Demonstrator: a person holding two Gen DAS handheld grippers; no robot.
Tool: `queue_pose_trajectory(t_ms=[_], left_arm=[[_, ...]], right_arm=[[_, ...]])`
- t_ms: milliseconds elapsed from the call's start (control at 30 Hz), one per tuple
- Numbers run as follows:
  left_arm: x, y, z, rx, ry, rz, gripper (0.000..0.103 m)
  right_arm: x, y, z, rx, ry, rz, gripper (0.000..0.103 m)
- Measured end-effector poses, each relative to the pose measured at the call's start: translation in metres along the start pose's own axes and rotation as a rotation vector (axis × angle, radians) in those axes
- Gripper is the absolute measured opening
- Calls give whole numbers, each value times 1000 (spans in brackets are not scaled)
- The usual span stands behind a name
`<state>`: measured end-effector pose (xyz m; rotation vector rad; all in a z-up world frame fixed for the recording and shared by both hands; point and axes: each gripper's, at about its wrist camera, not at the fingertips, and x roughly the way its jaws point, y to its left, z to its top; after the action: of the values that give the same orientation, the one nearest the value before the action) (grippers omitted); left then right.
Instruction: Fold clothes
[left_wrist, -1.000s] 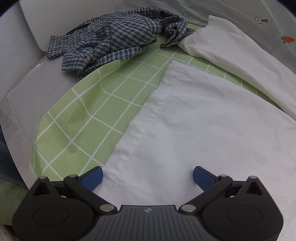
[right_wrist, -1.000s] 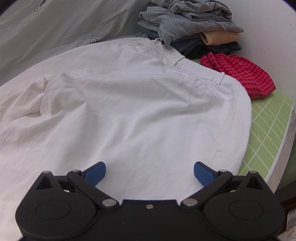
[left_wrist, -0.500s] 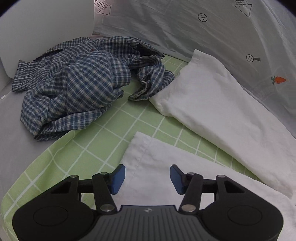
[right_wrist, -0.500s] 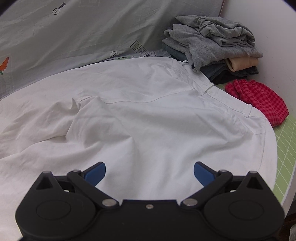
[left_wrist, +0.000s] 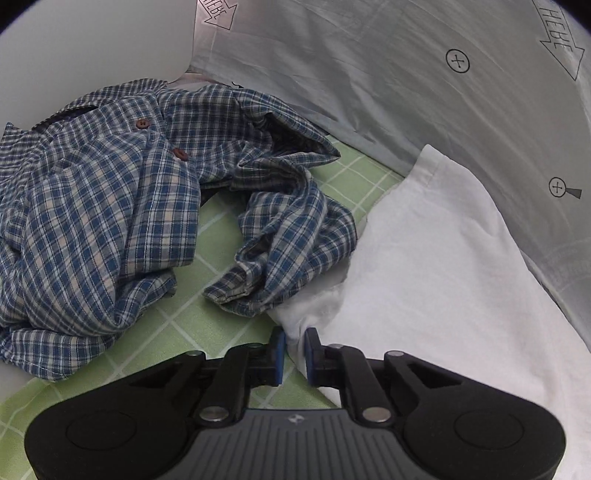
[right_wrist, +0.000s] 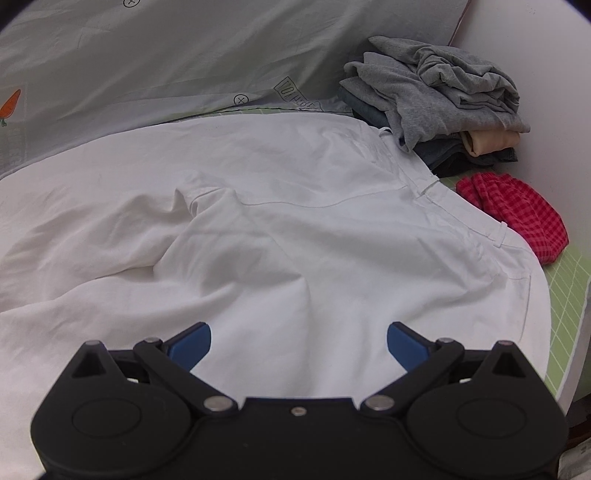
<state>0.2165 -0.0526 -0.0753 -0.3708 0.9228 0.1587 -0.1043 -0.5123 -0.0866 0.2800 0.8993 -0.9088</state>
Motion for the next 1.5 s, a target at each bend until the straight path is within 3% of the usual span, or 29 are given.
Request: queue_pose_trajectory(t_ms=[200,300,333,400,533,633,700,867,1200,1500], left_arm=[[-47,20,-5,18,-62,3,8],[-36,38,-21,-30,13,57,10],[-31,44,-26,-48,44,72,13],[-38,48,-29,-67,29,82,22],[-59,43,-24,-27,1,140,31],[-76,46,-21,-46,-20,129,46],[-86,43,-22,-39,-35,128,62],[-102,20,-28,-11,-47,119,78],[-31,-64,12,51,16,156,89],[45,-131,65,128,31,155,92]], right_arm=[[6,3,1,-27,15,30,103],[11,2,4,-38,15,51,103],[13,1,6,-37,16,61,103],[15,0,9,-36,13,75,103],[17,-6,25,-41,-25,99,103],[21,-12,38,-34,-51,110,103],[24,-18,50,-18,-73,117,103],[47,-30,86,-7,-119,111,103],[122,-30,178,14,-156,93,103],[188,-14,228,161,-95,54,103]])
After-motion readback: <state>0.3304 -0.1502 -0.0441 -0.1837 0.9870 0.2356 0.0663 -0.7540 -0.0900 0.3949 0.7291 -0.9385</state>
